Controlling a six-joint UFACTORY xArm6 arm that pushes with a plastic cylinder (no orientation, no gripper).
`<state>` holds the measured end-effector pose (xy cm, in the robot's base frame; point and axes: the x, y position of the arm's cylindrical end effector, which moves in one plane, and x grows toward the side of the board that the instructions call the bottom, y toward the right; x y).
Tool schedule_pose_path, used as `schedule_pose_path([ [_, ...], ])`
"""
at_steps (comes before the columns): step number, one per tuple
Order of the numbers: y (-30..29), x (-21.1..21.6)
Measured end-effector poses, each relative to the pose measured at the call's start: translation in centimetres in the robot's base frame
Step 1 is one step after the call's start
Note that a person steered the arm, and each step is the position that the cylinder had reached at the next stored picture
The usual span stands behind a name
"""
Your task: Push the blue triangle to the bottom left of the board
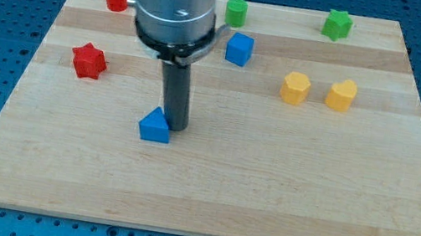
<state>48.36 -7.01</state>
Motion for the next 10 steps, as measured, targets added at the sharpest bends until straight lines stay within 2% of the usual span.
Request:
schedule_pose_path([
  [1, -2.2, 0.3],
  [3, -5.6, 3.7],
  [6, -11.4, 4.9],
  [10, -11.2, 4.0],
])
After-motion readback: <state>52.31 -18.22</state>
